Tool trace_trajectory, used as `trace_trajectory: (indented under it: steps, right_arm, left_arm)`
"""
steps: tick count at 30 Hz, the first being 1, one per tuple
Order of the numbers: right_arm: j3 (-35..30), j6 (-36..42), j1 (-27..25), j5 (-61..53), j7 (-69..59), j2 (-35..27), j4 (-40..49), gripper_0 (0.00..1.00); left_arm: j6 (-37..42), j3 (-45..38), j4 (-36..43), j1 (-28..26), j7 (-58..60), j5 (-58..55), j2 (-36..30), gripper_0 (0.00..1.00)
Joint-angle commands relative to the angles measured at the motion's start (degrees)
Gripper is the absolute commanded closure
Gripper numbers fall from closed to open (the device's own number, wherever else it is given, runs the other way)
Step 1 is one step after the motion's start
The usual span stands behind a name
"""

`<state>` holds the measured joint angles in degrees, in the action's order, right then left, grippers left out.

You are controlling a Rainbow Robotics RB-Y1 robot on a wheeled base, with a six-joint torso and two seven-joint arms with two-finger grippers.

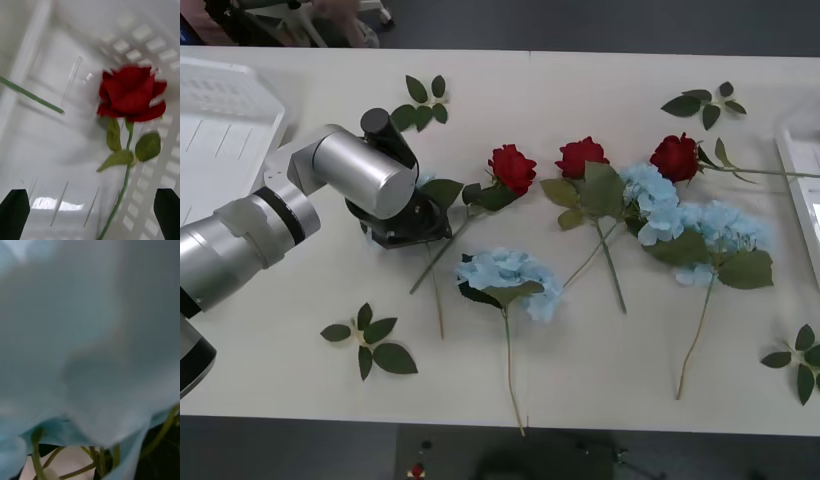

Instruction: Put the red flowers into the right box and the blue flowers into the left box

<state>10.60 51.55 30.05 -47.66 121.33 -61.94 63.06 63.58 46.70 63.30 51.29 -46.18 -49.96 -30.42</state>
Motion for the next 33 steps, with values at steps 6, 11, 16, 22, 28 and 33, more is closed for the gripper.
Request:
trace_trajectory:
  steps: [6,11,16,22,28,33]
  right_arm:
    - [12.95,2.06,8.45,5.56,8.49,-2.4,14.02,0.03]
    - [23.41,1.97,14.95,6.53,8.49,-1.43,10.51,0.03]
    - [32.38,1.27,21.54,7.94,9.01,2.43,2.86,0.03]
    - [40.81,-1.63,26.47,8.9,9.37,6.74,-4.61,0.03]
    - [46.26,-4.44,26.82,8.9,9.1,8.76,-7.16,0.03]
    - [48.99,-6.11,26.82,8.99,8.93,11.05,-9.53,0.03]
  left_arm:
    - [-3.99,-1.17,0.42,0.21,1.0,-0.48,-0.87,1.0]
    - [2.51,-4.86,7.8,0.39,-0.67,-1.28,-6.14,1.0]
    - [8.31,-7.68,12.55,0.48,-5.06,-4.0,-9.74,1.0]
    - [25.8,-16.29,22.57,2.15,-14.46,-6.73,-18.8,1.0]
    - [38.72,-18.93,27.84,3.38,-41.45,-2.77,-33.39,1.0]
    - [33.45,-18.66,19.58,3.29,-55.51,2.42,-38.04,1.0]
